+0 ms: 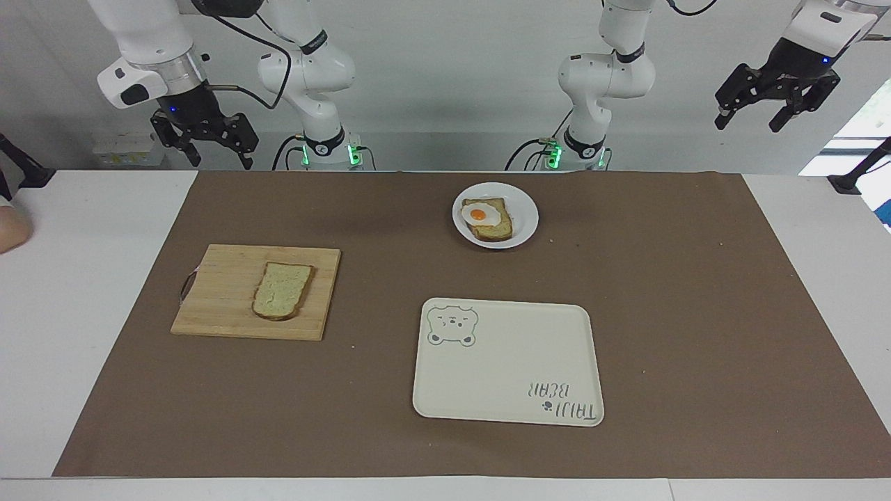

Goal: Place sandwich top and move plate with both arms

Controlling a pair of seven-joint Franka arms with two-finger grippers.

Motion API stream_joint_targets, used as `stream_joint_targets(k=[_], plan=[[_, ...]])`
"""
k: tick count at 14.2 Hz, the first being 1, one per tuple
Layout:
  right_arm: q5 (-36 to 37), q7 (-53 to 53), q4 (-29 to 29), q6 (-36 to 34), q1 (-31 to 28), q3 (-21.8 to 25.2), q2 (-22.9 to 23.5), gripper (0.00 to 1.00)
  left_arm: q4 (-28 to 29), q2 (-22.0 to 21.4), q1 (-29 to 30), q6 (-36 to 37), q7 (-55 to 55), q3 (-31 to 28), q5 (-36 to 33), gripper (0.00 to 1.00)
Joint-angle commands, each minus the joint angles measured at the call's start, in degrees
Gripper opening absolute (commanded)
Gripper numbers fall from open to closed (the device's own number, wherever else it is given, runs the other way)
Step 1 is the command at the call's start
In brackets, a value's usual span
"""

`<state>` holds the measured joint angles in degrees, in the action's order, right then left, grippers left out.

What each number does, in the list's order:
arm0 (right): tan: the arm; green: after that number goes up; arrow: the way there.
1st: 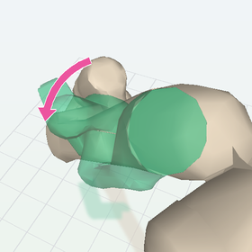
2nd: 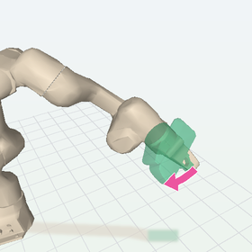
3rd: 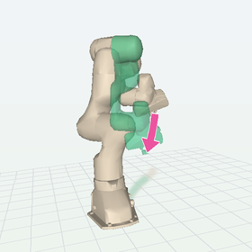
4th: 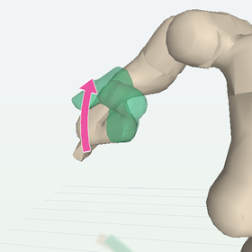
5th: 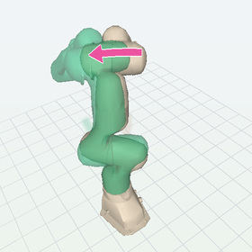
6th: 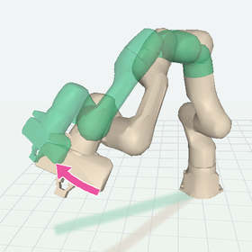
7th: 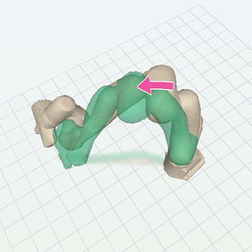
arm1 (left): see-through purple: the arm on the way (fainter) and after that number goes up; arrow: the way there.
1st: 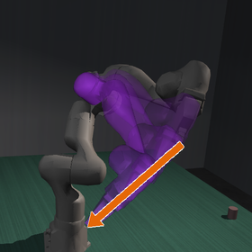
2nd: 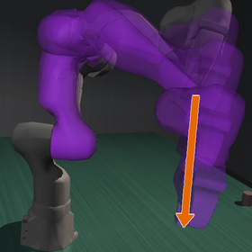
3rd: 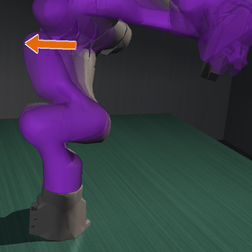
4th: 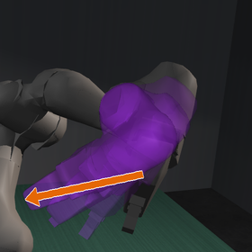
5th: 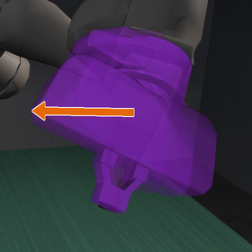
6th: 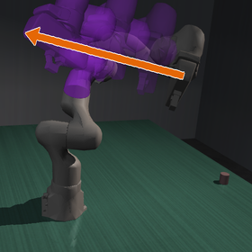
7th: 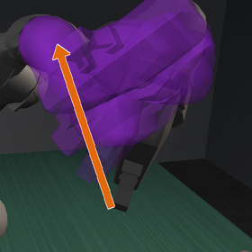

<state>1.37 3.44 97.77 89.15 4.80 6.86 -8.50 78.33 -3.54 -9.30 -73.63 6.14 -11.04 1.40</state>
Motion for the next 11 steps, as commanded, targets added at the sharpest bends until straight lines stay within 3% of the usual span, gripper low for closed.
stream_joint_targets(k=[1,7,11], plan=[[0.74,-1.51,0.22,-0.29,-0.76,-0.45,-0.64,1.00,-0.46,-0.24,0.16,0.94,-0.61,-0.03,0.53,1.00],[0.47,-1.24,0.49,0.58,-0.15,-0.71,-0.64,1.00,-0.46,-0.24,-0.64,0.94,-0.78,1.20,0.62,1.00],[0.56,-1.15,-3.55,-1.26,-0.23,-0.80,1.82,1.00,-0.81,0.29,0.15,1.72,-0.70,0.76,0.61,1.00]])
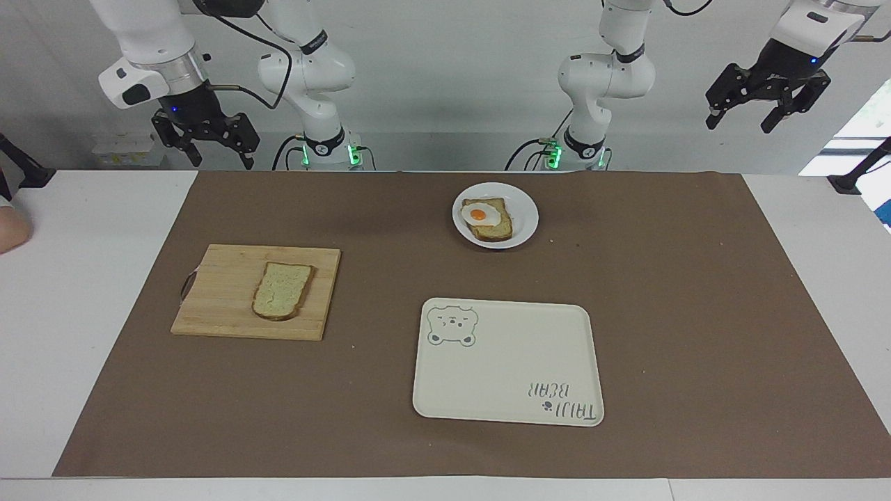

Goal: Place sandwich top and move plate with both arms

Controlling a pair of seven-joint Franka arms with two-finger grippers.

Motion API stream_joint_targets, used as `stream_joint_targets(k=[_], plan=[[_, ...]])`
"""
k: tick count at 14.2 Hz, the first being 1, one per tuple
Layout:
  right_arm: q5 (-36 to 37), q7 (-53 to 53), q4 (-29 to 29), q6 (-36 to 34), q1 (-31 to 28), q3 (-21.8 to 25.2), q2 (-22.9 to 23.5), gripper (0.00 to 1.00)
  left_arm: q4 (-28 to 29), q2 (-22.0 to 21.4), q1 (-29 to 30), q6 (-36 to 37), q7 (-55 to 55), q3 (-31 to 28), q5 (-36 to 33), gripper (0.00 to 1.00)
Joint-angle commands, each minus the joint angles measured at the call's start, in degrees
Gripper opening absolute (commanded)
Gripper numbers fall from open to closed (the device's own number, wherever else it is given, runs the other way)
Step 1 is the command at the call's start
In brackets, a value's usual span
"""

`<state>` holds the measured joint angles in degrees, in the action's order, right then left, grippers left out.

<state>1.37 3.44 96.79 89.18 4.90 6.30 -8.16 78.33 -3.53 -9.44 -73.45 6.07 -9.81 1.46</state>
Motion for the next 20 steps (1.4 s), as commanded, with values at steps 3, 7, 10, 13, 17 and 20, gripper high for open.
stream_joint_targets(k=[3,7,10,13,17,20], plan=[[0.56,-0.98,-1.17,-0.41,-0.59,-0.32,0.78,1.00,-1.16,0.90,0.30,1.73,-0.44,-0.65,0.65,1.00],[0.03,-1.15,0.50,0.03,-0.77,-0.24,-0.19,1.00,-1.34,1.07,0.21,2.60,-0.18,-0.47,0.74,1.00],[0.03,-1.59,1.03,3.02,-0.77,-0.24,-0.10,1.00,-1.07,0.20,0.03,1.82,0.08,-0.74,0.83,1.00],[0.03,-1.68,1.56,3.46,-1.03,-0.06,0.16,1.00,-0.55,-0.24,0.30,2.34,-0.35,-0.91,1.00,1.00],[-0.31,-2.29,6.55,9.42,-2.26,0.03,0.95,1.00,-0.55,-0.24,0.38,2.43,-0.18,-0.83,0.92,1.00],[-1.02,-4.40,7.54,14.08,-2.79,0.12,3.84,1.00,-0.55,-0.24,0.30,2.08,0.00,-0.82,0.92,1.00]])
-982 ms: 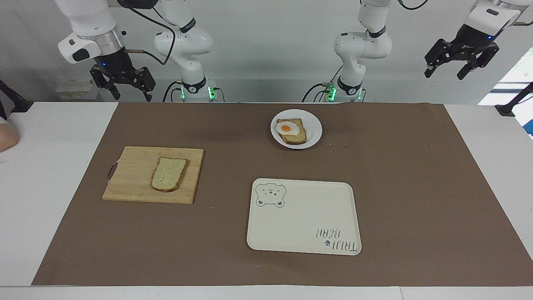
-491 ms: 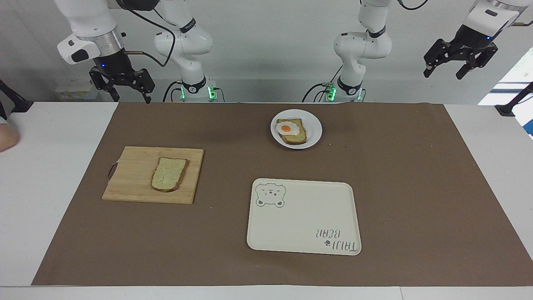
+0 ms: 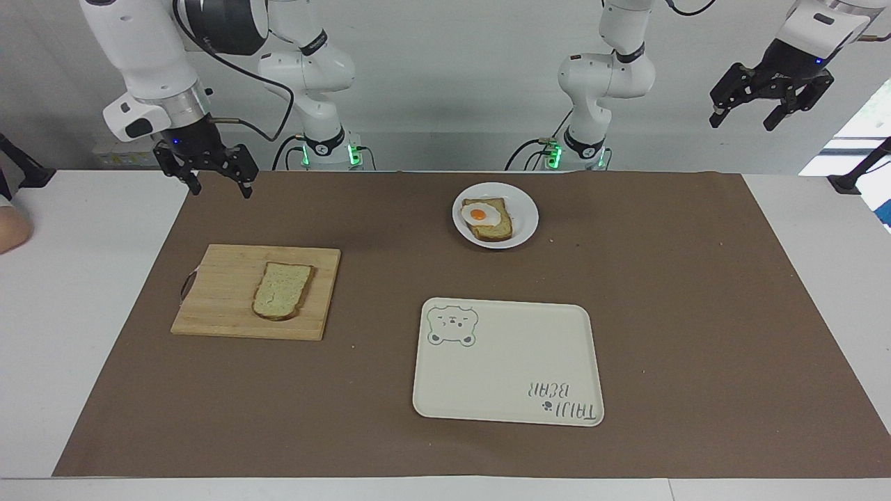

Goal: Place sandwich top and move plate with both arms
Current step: 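Move the right gripper over the bread slice on the wooden board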

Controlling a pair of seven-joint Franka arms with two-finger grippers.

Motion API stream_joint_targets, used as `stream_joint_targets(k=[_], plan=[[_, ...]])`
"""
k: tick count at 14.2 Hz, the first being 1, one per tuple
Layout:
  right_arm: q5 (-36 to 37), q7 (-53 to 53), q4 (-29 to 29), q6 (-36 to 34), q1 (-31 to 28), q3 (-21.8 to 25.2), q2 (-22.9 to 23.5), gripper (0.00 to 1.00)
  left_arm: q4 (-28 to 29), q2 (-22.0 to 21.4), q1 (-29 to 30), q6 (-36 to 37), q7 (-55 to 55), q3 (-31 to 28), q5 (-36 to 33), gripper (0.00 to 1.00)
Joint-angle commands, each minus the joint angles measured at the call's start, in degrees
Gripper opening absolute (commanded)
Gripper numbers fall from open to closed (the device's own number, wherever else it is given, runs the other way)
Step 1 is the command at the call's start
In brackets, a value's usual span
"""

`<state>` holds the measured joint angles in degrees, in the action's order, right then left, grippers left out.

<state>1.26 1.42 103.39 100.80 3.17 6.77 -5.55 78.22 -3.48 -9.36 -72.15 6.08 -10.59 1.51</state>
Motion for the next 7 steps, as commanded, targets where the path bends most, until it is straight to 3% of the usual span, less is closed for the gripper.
stream_joint_targets(k=[1,7], plan=[[-1.87,-2.39,0.94,4.21,-1.06,-0.36,2.64,1.00,-0.44,-0.30,0.22,0.78,-0.01,-0.05,0.86,1.00],[-4.41,-2.48,0.94,9.58,-2.55,-0.36,8.45,1.00,2.89,-2.49,0.22,0.69,0.34,-0.14,0.95,1.00]])
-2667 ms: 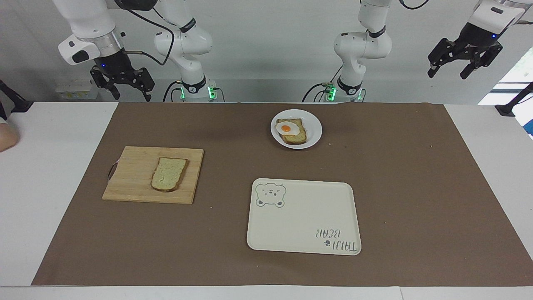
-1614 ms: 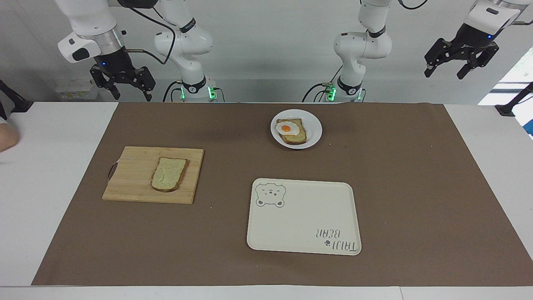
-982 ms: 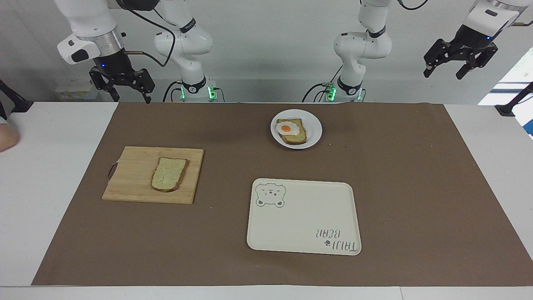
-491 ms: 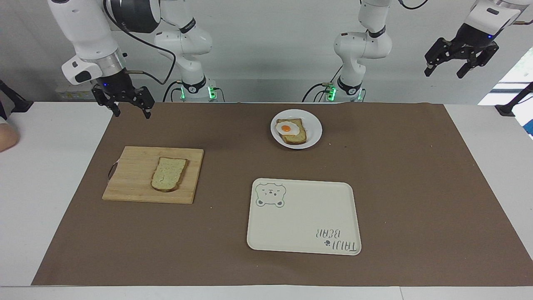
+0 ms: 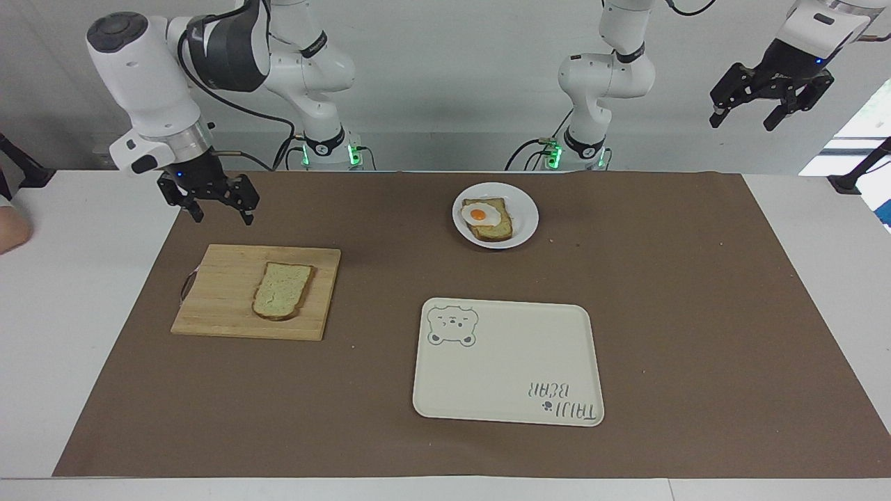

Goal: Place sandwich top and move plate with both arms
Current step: 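Move the right gripper over the bread slice on the wooden board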

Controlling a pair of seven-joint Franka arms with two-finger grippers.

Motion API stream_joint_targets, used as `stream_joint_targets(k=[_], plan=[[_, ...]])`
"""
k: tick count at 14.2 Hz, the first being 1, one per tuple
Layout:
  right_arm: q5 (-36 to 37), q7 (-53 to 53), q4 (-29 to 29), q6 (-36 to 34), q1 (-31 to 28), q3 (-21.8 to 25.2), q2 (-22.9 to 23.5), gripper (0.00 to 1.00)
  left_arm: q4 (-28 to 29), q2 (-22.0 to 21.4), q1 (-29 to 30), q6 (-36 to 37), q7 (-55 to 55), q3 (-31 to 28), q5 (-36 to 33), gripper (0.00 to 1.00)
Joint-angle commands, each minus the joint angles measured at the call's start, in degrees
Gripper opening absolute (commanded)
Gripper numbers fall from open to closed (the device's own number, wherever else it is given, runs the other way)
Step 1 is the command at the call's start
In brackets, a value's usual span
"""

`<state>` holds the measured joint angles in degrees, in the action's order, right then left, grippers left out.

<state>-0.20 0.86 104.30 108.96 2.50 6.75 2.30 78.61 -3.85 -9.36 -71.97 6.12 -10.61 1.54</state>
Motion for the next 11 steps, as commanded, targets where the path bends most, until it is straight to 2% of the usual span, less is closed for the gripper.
stream_joint_targets(k=[1,6,11], plan=[[-3.75,-1.91,0.03,1.60,-2.24,-0.33,1.12,1.00,3.03,-2.39,0.22,0.51,0.30,-0.02,1.01,1.00],[-5.67,-2.00,0.20,4.94,-2.85,-0.42,4.81,1.00,2.78,-2.31,0.31,0.43,0.12,-0.20,0.92,1.00],[-7.79,-5.34,4.16,10.56,-4.52,-0.42,5.86,1.00,2.51,-2.22,0.22,0.78,-0.41,-0.02,0.83,1.00]])
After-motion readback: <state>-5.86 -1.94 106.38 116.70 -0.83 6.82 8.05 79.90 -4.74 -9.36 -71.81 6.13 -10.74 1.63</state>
